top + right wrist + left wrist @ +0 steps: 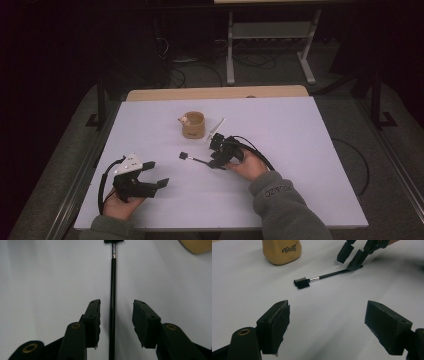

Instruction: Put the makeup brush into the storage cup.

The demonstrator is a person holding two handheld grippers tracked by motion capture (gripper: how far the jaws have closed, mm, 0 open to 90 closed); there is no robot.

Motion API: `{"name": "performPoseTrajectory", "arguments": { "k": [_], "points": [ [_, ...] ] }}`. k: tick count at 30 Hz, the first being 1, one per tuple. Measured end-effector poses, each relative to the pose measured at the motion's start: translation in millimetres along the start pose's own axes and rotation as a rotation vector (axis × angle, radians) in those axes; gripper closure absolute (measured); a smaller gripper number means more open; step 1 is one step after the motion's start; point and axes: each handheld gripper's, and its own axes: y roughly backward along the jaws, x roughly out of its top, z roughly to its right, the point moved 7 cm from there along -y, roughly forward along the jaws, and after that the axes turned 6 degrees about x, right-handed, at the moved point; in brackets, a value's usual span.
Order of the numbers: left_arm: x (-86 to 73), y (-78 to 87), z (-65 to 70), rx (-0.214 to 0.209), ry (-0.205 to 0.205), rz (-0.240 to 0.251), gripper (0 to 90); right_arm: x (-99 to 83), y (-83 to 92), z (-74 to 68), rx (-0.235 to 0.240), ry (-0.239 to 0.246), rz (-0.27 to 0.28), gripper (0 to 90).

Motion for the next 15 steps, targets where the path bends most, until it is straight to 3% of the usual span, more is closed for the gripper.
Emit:
{"name": "performPoseTrajectory", "arguments": {
  "k": [3, 7, 10, 15],
  "points": [
    [-0.1, -0.1, 0.0, -0.001, 0.003, -0.003, 19.7, -1.9, -4.2, -2.0, -0.015, 0.015, -0.041, 63.7],
    [0.1, -0.2, -0.1, -0.001, 0.003, -0.002, 19.8, -1.7, -4.6, -2.8, -0.038, 0.023, -0.05, 67.0],
    [0.2, -1.1, 0.2, -0.002, 0.006, 0.0, 19.9, -0.6, -5.9, -5.3, -0.079, 0.055, -0.077, 69.7],
    [1.2, -2.8, 0.8, -0.003, -0.004, -0.003, 20.1, 2.2, -7.6, -9.1, -0.08, 0.031, -0.121, 80.4]
  ]
}}
